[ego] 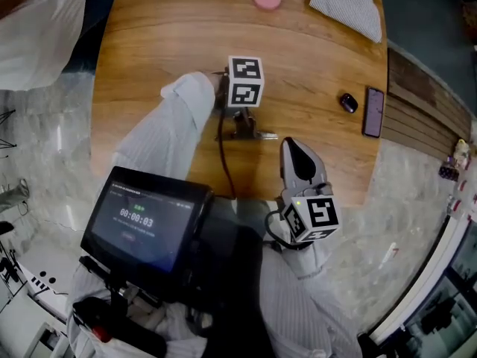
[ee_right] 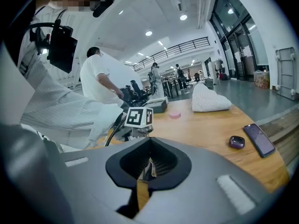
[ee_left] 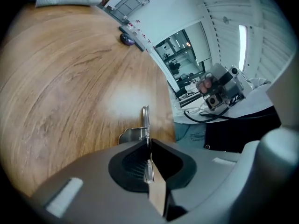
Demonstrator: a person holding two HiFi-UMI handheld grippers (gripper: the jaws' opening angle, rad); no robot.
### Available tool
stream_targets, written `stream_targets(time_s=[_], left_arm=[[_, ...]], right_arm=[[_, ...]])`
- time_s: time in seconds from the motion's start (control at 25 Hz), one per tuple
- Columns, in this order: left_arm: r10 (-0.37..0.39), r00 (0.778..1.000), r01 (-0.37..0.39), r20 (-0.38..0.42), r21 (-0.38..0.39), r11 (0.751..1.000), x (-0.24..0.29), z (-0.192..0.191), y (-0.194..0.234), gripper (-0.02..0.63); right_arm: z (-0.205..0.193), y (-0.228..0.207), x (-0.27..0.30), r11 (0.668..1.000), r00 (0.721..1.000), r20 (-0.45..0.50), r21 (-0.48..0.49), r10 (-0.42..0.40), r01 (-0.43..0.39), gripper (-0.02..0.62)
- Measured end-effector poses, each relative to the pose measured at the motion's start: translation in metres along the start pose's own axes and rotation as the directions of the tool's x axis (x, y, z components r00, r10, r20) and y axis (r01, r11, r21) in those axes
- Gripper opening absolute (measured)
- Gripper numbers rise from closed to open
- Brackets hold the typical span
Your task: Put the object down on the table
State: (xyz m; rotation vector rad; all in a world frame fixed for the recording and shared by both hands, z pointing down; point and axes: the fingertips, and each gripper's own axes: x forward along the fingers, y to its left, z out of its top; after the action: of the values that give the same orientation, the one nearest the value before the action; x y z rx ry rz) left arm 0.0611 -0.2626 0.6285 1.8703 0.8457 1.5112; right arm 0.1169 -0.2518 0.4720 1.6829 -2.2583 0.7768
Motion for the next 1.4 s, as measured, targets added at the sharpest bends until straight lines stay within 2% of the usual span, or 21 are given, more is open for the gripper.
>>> stream_targets(time_s=[0.2, 0.28, 0.36, 0.44, 0.52, 0.56, 0.6, 0.64, 0.68, 0.72, 0.76, 0.84, 0.88, 0.92, 1.0, 1.04, 1.08, 1.16, 1.28, 1.4], left_arm=[[0.024, 1.000, -0.024, 0.002, -0.009, 1.000, 0.001, -0.009, 0.008, 0.089], [0.038, 0.999, -0.038, 0.037, -0.011, 0.999, -0.003, -0.007, 0.015, 0.104], [0.063, 0.992, -0.060, 0.109, -0.025, 0.998, -0.012, -0.003, 0.018, 0.106], [0.093, 0.969, -0.083, 0.229, -0.053, 0.995, -0.024, 0.003, 0.011, 0.066], [0.120, 0.917, -0.097, 0.380, -0.079, 0.992, -0.036, 0.008, -0.002, 0.052], [0.134, 0.877, -0.104, 0.462, -0.090, 0.991, -0.044, 0.009, -0.009, 0.045], [0.151, 0.820, -0.114, 0.552, -0.102, 0.988, -0.054, 0.011, -0.017, 0.022], [0.175, 0.745, -0.129, 0.643, -0.118, 0.985, -0.069, 0.013, -0.026, 0.008], [0.209, 0.653, -0.152, 0.728, -0.145, 0.978, -0.086, 0.014, -0.037, 0.003], [0.258, 0.550, -0.183, 0.795, -0.186, 0.965, -0.106, 0.014, -0.049, 0.000], [0.319, 0.442, -0.223, 0.838, -0.242, 0.944, -0.127, 0.011, -0.059, 0.000], [0.440, 0.237, -0.304, 0.866, -0.364, 0.881, -0.165, 0.002, -0.081, 0.000], [0.484, 0.147, -0.332, 0.862, -0.418, 0.846, -0.179, -0.002, -0.094, 0.000], [0.519, 0.068, -0.350, 0.852, -0.467, 0.812, -0.191, -0.004, -0.108, 0.000], [0.568, -0.069, -0.373, 0.820, -0.549, 0.748, -0.206, -0.006, -0.138, 0.000], [0.585, -0.127, -0.379, 0.801, -0.584, 0.718, -0.211, -0.005, -0.152, 0.000], [0.598, -0.175, -0.380, 0.783, -0.613, 0.692, -0.215, -0.003, -0.165, 0.000], [0.616, -0.245, -0.381, 0.749, -0.658, 0.649, -0.220, 0.000, -0.188, 0.000], [0.621, -0.321, -0.405, 0.715, -0.697, 0.592, -0.228, 0.007, -0.212, 0.000], [0.617, -0.375, -0.440, 0.693, -0.718, 0.539, -0.232, 0.013, -0.226, 0.000]], right_arm=[[-0.002, 0.001, 0.005, 1.000, 1.000, -0.009, -0.002, 0.003, -0.003, 0.013], [-0.002, -0.003, 0.010, 1.000, 1.000, -0.011, -0.003, 0.006, -0.006, 0.014], [-0.001, -0.008, 0.013, 1.000, 1.000, -0.004, -0.009, 0.011, -0.011, 0.014], [0.006, -0.009, 0.012, 1.000, 1.000, 0.014, -0.020, 0.019, -0.019, 0.014], [0.016, -0.010, 0.011, 0.999, 0.999, 0.040, -0.029, 0.028, -0.027, 0.013], [0.021, -0.010, 0.012, 0.999, 0.998, 0.051, -0.034, 0.032, -0.030, 0.014], [0.026, -0.010, 0.013, 0.999, 0.997, 0.063, -0.043, 0.035, -0.033, 0.014], [0.033, -0.008, 0.014, 0.998, 0.996, 0.074, -0.054, 0.041, -0.037, 0.014], [0.039, -0.004, 0.013, 0.997, 0.995, 0.086, -0.068, 0.050, -0.044, 0.013], [0.046, 0.001, 0.012, 0.995, 0.993, 0.101, -0.085, 0.061, -0.053, 0.014], [0.054, 0.005, 0.012, 0.993, 0.990, 0.120, -0.102, 0.074, -0.061, 0.014], [0.070, 0.014, 0.013, 0.988, 0.982, 0.163, -0.132, 0.099, -0.078, 0.013], [0.079, 0.018, 0.012, 0.986, 0.977, 0.184, -0.144, 0.112, -0.086, 0.014], [0.087, 0.023, 0.011, 0.984, 0.971, 0.204, -0.156, 0.123, -0.092, 0.014], [0.106, 0.033, 0.005, 0.978, 0.958, 0.246, -0.182, 0.144, -0.100, 0.014], [0.117, 0.038, 0.002, 0.975, 0.951, 0.268, -0.197, 0.155, -0.103, 0.014], [0.127, 0.044, -0.001, 0.972, 0.943, 0.287, -0.212, 0.166, -0.106, 0.014], [0.146, 0.057, -0.008, 0.964, 0.928, 0.323, -0.240, 0.187, -0.111, 0.013], [0.171, 0.071, -0.018, 0.954, 0.903, 0.377, -0.284, 0.207, -0.100, 0.014], [0.184, 0.081, -0.027, 0.945, 0.887, 0.404, -0.312, 0.222, -0.095, 0.013]])
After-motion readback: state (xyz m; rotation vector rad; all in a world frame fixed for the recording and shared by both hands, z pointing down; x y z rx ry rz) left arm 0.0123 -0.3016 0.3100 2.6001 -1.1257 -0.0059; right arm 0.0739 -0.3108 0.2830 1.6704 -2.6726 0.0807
